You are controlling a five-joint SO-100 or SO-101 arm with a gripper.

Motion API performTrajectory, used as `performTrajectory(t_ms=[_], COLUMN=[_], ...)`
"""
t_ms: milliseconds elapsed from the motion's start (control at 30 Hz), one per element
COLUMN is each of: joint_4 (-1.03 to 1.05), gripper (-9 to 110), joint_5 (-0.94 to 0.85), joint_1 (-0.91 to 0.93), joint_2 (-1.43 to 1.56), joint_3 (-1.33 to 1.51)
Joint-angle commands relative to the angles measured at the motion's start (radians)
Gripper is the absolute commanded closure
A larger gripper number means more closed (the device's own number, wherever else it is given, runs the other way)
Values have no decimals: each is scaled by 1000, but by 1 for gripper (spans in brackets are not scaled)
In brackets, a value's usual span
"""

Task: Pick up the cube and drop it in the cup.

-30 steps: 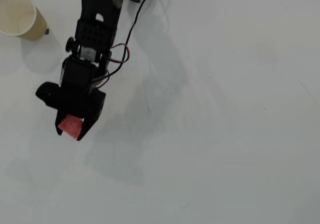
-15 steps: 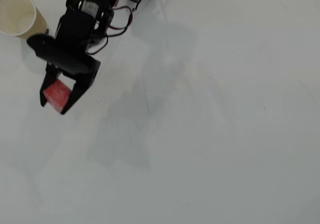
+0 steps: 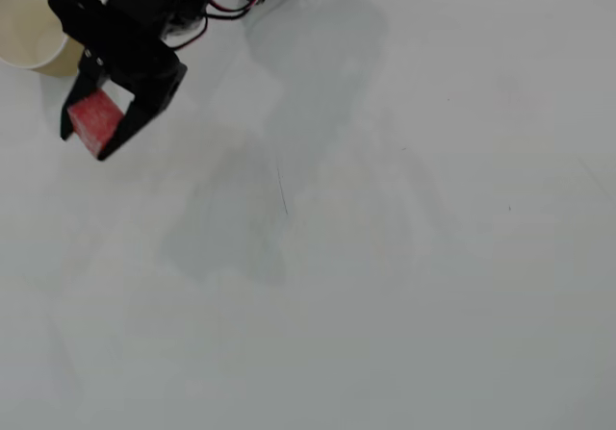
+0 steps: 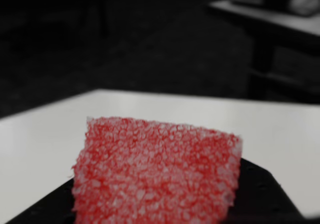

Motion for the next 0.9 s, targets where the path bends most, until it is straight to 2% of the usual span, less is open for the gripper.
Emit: performTrajectory(t_ms=[0, 867], joint_4=[34, 239], gripper=[101, 101], joint_5=[5, -2], joint_1=[55, 417], joint_2=[72, 55], joint_3=[-78, -242])
